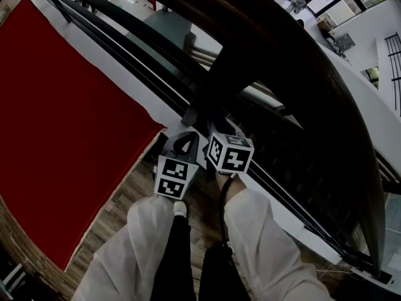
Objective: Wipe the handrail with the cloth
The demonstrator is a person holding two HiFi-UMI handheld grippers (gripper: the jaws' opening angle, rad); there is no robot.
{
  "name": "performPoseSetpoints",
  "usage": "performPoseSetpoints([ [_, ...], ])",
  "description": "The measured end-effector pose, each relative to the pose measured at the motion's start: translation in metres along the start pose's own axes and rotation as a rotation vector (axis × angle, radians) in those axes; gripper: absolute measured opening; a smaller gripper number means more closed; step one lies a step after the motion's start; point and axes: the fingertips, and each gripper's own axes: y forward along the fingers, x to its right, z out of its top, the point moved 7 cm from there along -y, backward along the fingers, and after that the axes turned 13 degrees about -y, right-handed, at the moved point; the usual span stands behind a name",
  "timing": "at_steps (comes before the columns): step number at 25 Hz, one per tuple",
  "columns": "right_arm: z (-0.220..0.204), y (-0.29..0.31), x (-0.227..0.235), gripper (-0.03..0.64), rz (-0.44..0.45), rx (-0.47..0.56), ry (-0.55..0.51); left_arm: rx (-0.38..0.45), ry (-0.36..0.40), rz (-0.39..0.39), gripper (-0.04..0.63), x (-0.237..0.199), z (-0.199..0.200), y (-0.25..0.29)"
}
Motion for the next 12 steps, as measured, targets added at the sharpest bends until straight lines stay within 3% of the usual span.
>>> performPoseSetpoints([
  [12, -0.027, -0.019, 0.022, 0.109, -0.025, 0.004, 0.051, -0.028, 0.014, -0.006, -0.003, 0.014, -0.028, -0.006],
])
